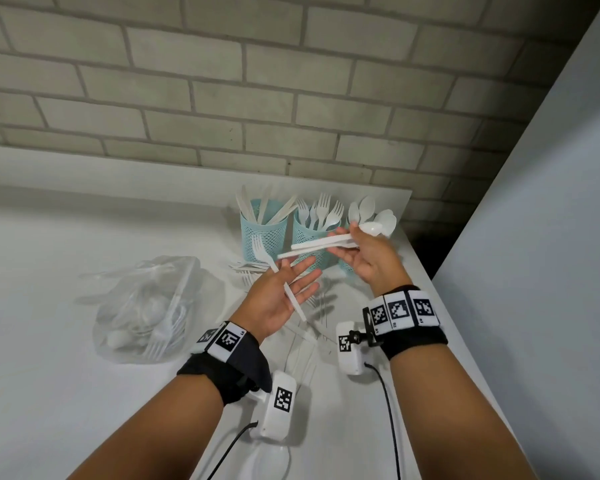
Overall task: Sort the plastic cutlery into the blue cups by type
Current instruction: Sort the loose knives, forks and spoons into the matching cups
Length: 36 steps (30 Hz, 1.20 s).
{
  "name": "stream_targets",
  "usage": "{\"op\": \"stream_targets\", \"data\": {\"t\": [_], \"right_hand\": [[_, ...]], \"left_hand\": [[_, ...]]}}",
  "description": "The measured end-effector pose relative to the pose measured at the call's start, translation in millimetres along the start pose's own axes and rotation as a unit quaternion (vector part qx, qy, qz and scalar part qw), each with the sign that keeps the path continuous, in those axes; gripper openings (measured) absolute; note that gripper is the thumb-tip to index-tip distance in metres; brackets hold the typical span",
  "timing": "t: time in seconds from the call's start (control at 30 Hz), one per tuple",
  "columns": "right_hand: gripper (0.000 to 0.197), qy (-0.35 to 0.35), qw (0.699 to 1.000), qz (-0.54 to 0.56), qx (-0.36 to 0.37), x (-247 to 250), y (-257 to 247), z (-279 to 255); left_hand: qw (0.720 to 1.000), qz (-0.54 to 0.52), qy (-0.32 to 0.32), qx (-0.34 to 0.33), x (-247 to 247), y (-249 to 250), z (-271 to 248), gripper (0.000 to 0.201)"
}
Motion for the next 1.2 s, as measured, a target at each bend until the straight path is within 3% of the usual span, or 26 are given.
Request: {"op": "stream_targets", "data": {"t": [0.1,0.2,0.3,0.43,0.6,0.77,0.97,1.0,1.07,1.1,1.13,1.17,1.2], "right_hand": [[0.012,0.094,0.986,-0.020,0.137,19,-50,3],[0.014,0.196,0.927,-0.086,0.310,35,-103,-7],[0.010,0.225,0.871,-0.173,0.401,32,-125,-13],[0.025,0.212,0.830,-0.337,0.392,20,-112,12],[0.036,0.138,0.778,-0.503,0.350,5,-85,37],[0.039,0.121,0.712,-0.547,0.423,-13,-92,33],[0.024,0.053,0.578,-0.718,0.384,-12,-70,56],[0.024,0.062,0.587,-0.689,0.420,-15,-74,49],[0.022,0.097,0.641,-0.566,0.509,-21,-88,18],[0.021,0.083,0.674,-0.520,0.518,-26,-90,5],[0.022,0.039,0.712,-0.503,0.489,-34,-86,-2],[0.024,-0.028,0.751,-0.504,0.426,-42,-76,-5],[0.030,-0.101,0.772,-0.524,0.345,-52,-60,-8]], "left_hand": [[0.999,0.040,0.000,0.022,-4,-2,0,0.029],[0.995,0.088,0.033,0.033,-3,-5,-1,0.026],[0.989,0.131,0.055,0.039,1,-7,0,0.025],[0.987,0.141,0.059,0.040,4,-6,-1,0.020],[0.986,0.155,0.052,0.043,7,-2,-5,0.027],[0.978,0.194,0.070,0.033,14,1,-5,0.027],[0.972,0.216,0.079,0.043,17,-4,-6,0.024],[0.972,0.220,0.077,0.041,16,-4,-6,0.024],[0.969,0.232,0.076,0.034,16,-4,-5,0.024],[0.967,0.240,0.076,0.031,16,-4,-5,0.024],[0.965,0.248,0.075,0.029,16,-5,-5,0.025],[0.964,0.253,0.072,0.026,15,-5,-5,0.026],[0.964,0.254,0.068,0.022,14,-6,-4,0.026]]}}
Point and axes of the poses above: each hand's wrist, its own z-axis towards the middle knuckle, its own x-axis out of the back of the hand, y = z × x, the point moved 8 cm from there along z, towards the middle knuckle, and after that the axes turned 4 degrees about y, right-handed, at the moved point
